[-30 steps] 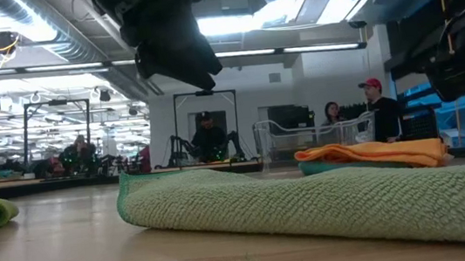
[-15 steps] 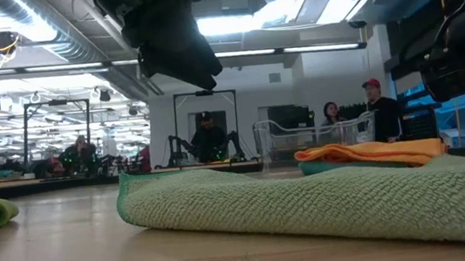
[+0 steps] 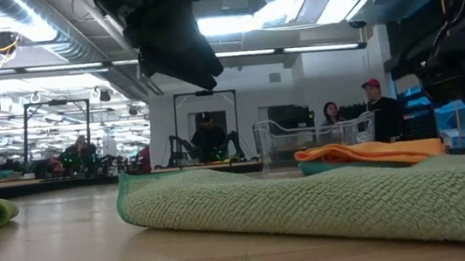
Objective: Fold microfiber towels
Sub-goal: Fold the light green microfiber cloth
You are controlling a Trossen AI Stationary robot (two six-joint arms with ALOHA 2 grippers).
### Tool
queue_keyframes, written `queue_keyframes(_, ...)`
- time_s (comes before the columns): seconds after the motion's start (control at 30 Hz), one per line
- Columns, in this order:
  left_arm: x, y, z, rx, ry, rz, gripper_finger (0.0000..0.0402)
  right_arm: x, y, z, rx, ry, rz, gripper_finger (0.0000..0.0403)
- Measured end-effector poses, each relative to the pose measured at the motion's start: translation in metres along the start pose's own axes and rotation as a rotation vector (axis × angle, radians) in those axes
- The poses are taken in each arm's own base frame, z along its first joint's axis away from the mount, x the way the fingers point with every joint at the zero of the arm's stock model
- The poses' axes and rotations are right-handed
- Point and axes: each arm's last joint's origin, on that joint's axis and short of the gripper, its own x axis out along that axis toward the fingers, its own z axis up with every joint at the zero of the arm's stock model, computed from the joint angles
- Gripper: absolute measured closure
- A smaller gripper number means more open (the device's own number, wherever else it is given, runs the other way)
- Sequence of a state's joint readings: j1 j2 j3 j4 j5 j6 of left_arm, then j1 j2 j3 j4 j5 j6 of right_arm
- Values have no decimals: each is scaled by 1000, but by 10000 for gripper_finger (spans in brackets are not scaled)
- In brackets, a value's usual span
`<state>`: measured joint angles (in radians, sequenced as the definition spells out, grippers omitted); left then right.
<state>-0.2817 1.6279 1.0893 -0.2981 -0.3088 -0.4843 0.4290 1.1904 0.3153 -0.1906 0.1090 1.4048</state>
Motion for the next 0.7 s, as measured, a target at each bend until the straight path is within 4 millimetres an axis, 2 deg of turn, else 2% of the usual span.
queue_keyframes(0.07, 0, 0, 0, 0, 0, 1, 237, 0, 0, 0, -25, -14, -2, 390)
queue_keyframes(0.23, 0, 0, 0, 0, -1, 1, 237, -3, 8, 5, -111, -108, 10, 395)
queue_keyframes(0.53, 0, 1, 1, -1, -13, 28, 237, -45, 76, 25, -479, -358, 164, 398)
queue_keyframes(0.7, 0, 2, 1, 23, -22, 43, 237, -76, 109, 38, -672, -534, 127, 400)
